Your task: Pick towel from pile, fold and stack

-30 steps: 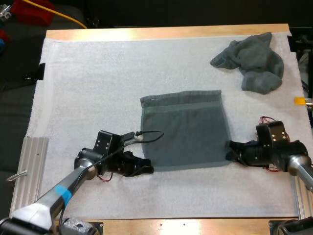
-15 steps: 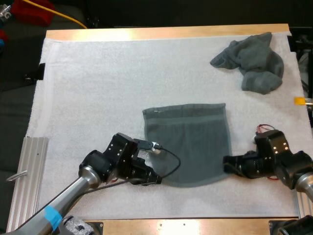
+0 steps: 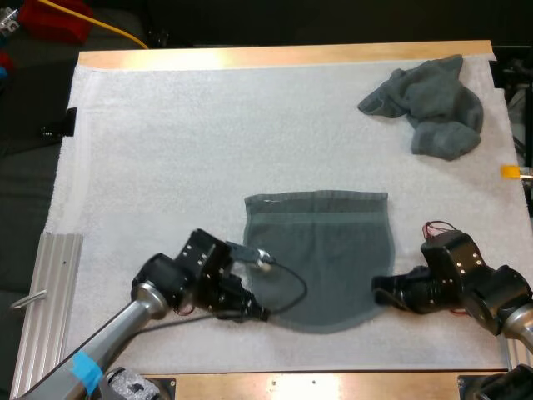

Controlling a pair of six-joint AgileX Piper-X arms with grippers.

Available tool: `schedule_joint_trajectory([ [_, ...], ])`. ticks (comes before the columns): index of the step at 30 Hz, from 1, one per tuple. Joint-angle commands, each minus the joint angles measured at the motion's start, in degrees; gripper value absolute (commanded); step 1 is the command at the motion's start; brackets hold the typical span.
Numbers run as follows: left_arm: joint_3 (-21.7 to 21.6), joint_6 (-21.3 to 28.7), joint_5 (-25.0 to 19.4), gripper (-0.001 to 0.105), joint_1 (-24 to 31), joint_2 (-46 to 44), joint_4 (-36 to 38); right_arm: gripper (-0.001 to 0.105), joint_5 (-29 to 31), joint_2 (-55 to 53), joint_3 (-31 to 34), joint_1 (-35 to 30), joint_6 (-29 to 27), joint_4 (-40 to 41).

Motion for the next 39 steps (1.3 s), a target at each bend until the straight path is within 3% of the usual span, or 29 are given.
schedule_joint_trajectory([
  [1,-0.33,-0.73,1.72,0.000,1.09,0.79,-1.53,0.001,-0.08,0.07,-0.10,0.12,2.07,-2.85],
  [6,-0.51,-0.97,7.65,0.000,8.32,4.99,-4.87,0.001,-0.34,3.51,-0.10,0.12,7.26,-12.03],
  [9,-1.73,-0.97,8.64,0.000,11.09,7.42,-5.95,0.001,-0.12,7.18,-0.10,0.12,10.89,-19.31],
  [10,-3.53,-1.11,8.64,0.000,12.46,9.17,-7.31,0.001,0.38,9.97,-0.10,-0.50,13.29,-24.55],
  [14,-6.57,-1.10,8.62,0.000,12.96,11.65,-8.19,0.001,0.38,12.88,-0.10,-2.60,16.08,-29.73],
  [17,-12.35,-1.10,8.20,0.000,12.98,16.31,-8.43,0.001,0.49,15.32,-0.10,-5.95,17.19,-33.94],
  [18,-15.73,-1.10,7.05,0.000,12.98,19.59,-8.43,0.001,1.13,16.85,-0.10,-8.08,18.93,-35.77],
  [23,-19.62,-1.10,2.39,0.000,12.98,23.47,-8.43,0.001,1.17,20.12,-0.10,-10.83,22.10,-41.03],
  [24,-21.45,-1.10,-2.13,0.000,12.98,25.76,-8.56,0.001,1.74,22.61,-0.10,-11.24,24.22,-44.89],
  [33,-21.56,-0.82,-10.08,0.001,12.98,26.23,-11.79,0.001,6.33,25.94,-0.10,-11.24,27.03,-47.66],
  [36,-21.56,-0.62,-9.83,0.017,12.98,26.23,-13.21,0.001,6.58,25.94,-0.10,-11.24,27.03,-48.57],
  [39,-21.56,-0.62,-6.75,0.043,12.98,26.23,-14.54,0.010,6.58,25.94,-0.10,-11.24,27.03,-50.38],
])
